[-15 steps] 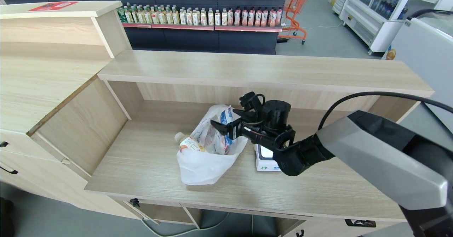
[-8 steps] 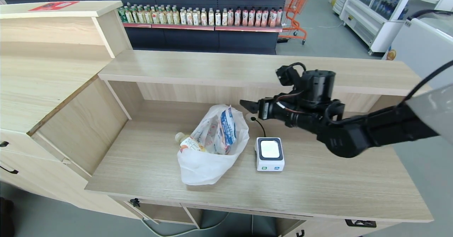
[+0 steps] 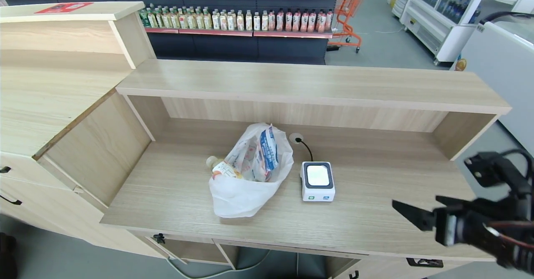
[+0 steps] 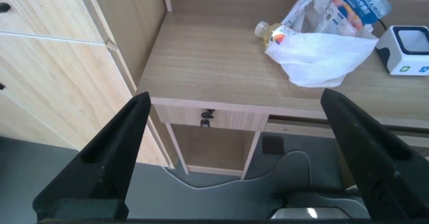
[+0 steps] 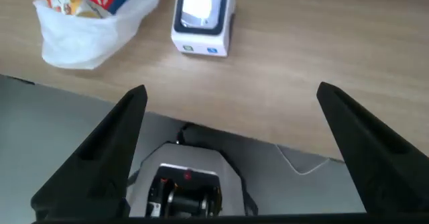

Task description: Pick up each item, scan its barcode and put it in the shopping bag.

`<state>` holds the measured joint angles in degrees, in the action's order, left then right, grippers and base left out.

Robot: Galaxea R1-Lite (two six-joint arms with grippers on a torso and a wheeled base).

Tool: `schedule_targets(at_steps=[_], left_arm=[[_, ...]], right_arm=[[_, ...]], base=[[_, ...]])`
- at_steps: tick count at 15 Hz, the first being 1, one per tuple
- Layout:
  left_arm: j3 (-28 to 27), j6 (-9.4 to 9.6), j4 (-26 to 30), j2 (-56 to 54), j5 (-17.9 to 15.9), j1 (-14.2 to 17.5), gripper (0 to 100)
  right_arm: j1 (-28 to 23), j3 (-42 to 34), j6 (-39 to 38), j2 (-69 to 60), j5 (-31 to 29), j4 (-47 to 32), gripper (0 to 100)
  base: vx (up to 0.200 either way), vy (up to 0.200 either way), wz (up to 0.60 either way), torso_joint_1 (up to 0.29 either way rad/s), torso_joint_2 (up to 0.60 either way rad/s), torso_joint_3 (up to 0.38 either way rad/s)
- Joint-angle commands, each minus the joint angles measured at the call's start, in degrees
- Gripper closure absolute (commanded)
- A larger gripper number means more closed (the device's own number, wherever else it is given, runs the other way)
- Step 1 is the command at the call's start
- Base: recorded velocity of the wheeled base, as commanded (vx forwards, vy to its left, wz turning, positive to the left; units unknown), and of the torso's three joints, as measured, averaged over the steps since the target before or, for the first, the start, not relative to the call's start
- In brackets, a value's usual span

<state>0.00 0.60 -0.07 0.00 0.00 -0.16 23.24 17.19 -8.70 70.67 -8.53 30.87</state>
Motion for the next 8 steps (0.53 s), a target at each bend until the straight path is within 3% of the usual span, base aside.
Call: schedule_targets(at_steps=[1,3,4,8], left_arm=[[0.00,0.02,-0.01,0.09,0.09,-0.02,0],[0.00,0.02,-0.01,0.09,0.00,-0.02,0],[0.00,-0.07,-0.01,0.09,0.09,-0.02,0],[0.00,-0.07,-0.01,0.00,0.00,-0.02,0]], right_arm=[[-3.20,-15.87,0.97,-21.45,2.03,-1.51,0],[-9.52,-17.19,4.75,-29.01,7.57,-6.87,0],[-12.95,-17.19,5.28,-34.99,11.43,-14.26,0],[-26.22,-17.19,14.24,-46.67,11.26,-26.03,0]], base=[[0.000,0.000,0.00,0.000,0.00,0.000],[0.000,0.000,0.00,0.000,0.00,0.000],[0.000,0.000,0.00,0.000,0.00,0.000],[0.000,0.000,0.00,0.000,0.00,0.000]])
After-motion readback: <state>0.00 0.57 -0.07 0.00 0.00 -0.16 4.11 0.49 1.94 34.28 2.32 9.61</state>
